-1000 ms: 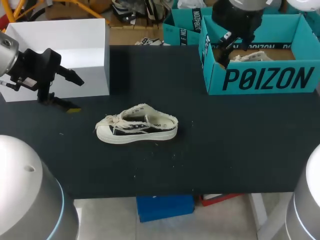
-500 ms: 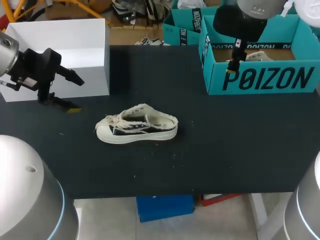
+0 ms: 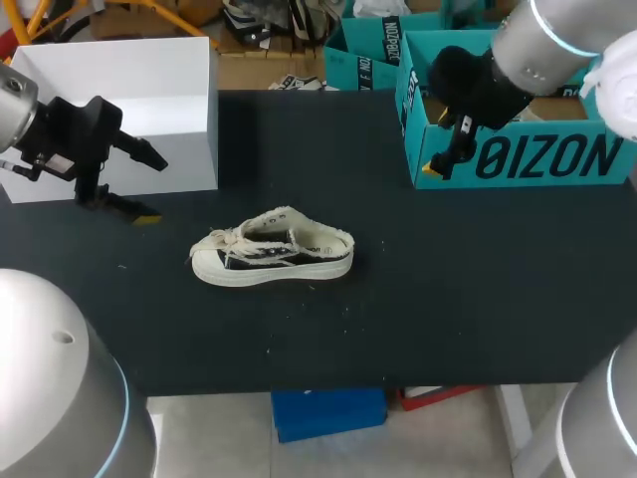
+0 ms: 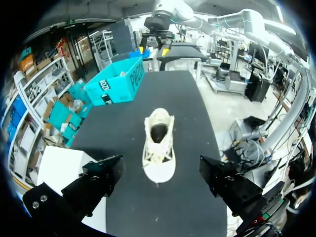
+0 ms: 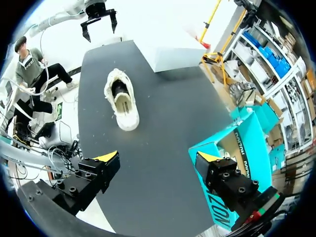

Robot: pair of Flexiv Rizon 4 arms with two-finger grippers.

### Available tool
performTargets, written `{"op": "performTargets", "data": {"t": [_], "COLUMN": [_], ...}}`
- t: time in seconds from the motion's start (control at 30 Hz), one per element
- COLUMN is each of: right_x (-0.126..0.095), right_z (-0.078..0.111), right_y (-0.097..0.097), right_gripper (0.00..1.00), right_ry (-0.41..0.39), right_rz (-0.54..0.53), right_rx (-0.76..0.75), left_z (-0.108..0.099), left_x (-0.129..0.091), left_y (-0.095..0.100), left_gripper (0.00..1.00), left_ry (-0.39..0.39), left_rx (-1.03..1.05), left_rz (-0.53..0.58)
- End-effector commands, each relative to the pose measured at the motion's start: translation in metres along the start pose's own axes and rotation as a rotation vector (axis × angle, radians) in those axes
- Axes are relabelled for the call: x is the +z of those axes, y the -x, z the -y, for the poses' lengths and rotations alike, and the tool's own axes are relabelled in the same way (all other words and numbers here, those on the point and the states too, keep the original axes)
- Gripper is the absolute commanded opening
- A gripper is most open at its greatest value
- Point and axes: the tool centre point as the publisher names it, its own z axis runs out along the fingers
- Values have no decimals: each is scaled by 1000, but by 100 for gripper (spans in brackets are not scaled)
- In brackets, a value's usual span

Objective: Take the shoe out of the shoebox, open the shoe tongue, remove and reinsert the insole, then place the shoe into the shoebox

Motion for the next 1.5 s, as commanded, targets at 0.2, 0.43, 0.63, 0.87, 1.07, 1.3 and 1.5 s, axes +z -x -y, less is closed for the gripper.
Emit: {"op": "performTargets", "data": {"t": [0.2, 0.43, 0.63, 0.87, 1.07, 1.3, 1.5], "right_x": [44, 47, 47, 54, 76, 106, 125], "right_z": [-11, -11, -11, -8, -2, -4, -7], "right_y": [-13, -16, -16, -14, -17, -18, -19], "right_gripper": [100, 100, 100, 100, 100, 100, 100], "right_ry": [610, 503, 503, 488, 527, 571, 573], "right_rz": [-231, -265, -265, -205, -166, -183, -232], "right_rx": [-35, -41, -41, -61, -69, -128, -136], "left_z": [-1, -1, -1, -1, -1, -1, -1], "left_x": [1, 1, 1, 1, 1, 1, 1], "left_y": [-1, -1, -1, -1, -1, -1, -1], "left_gripper": [100, 100, 100, 100, 100, 100, 100], "left_ry": [-1, -1, -1, -1, -1, -1, -1], "left_rx": [3, 3, 3, 3, 3, 3, 3], "left_rz": [3, 3, 3, 3, 3, 3, 3]}}
